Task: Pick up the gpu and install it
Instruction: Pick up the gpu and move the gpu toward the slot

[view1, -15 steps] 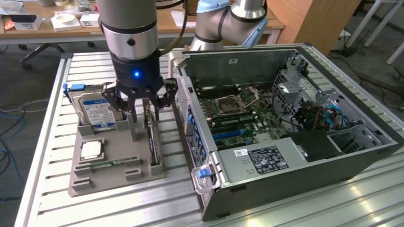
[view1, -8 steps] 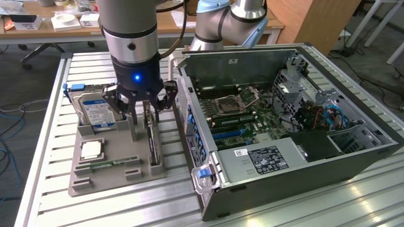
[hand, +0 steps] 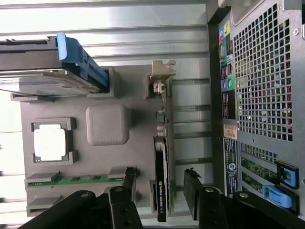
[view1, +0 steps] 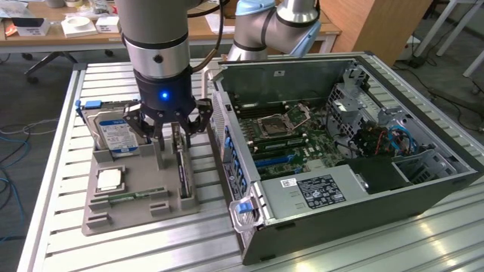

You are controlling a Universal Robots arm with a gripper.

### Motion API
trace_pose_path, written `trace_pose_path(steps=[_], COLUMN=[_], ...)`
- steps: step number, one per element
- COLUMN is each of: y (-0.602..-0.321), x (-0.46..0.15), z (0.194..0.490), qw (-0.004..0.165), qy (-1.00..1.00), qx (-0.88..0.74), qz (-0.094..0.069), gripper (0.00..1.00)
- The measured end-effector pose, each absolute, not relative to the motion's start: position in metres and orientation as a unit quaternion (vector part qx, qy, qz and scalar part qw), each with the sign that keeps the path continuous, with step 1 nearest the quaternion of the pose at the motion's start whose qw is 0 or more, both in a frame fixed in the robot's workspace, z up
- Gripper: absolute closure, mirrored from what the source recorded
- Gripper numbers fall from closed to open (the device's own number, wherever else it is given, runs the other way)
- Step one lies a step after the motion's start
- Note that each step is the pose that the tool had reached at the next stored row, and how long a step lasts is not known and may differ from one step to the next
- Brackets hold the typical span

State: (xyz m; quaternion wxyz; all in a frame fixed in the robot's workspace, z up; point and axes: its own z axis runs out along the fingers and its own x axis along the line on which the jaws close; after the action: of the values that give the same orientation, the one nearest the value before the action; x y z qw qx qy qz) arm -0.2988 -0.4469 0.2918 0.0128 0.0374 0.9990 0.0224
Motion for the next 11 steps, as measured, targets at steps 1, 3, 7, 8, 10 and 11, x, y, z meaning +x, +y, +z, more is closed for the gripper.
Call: trace_pose_path(steps=[1,3,7,8,10,11], y=[-0.4469,-0.4471,-0.4477,-0.4479,-0.4483,-0.4485], x=[-0.2988,-0.2988,-0.2987,-0.2988,-0.2987,-0.2988], z=[0.2918,0.2917,0.2918,0.2918,0.2918,0.2918], qw=[0.013,0.013,0.013,0.013,0.013,0.013], qy=[0.999,0.999,0.999,0.999,0.999,0.999], qx=[0.037,0.038,0.037,0.037,0.037,0.037], qz=[0.022,0.022,0.022,0.022,0.021,0.021], gripper=[0.47,0.47,0.47,0.47,0.47,0.47])
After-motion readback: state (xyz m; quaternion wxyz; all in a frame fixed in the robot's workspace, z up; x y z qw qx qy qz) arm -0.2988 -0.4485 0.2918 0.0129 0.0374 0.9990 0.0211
